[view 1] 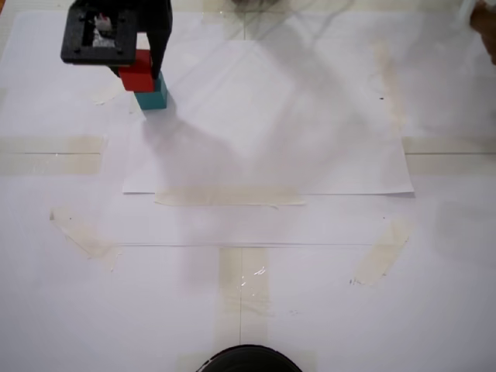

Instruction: Put the red cube on the top of the blue cube.

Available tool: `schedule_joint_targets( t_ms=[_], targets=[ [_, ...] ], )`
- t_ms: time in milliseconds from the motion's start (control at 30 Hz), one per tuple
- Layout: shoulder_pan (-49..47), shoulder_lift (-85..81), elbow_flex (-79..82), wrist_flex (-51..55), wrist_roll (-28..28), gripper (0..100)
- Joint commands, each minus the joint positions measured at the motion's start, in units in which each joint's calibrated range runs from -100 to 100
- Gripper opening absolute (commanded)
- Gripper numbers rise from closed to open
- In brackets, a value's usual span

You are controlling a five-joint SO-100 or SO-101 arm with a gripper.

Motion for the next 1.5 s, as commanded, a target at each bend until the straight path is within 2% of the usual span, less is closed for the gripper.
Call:
schedule_joint_targets(
  t_ms=[0, 1100, 1467],
  targets=[
    [0.93, -0.63, 0.26, -1.96, 0.05, 7],
    [-0.05, -1.92, 4.07, -0.5, -2.64, 7],
    [-0.58, -3.04, 4.16, 0.24, -3.17, 20]
  ],
)
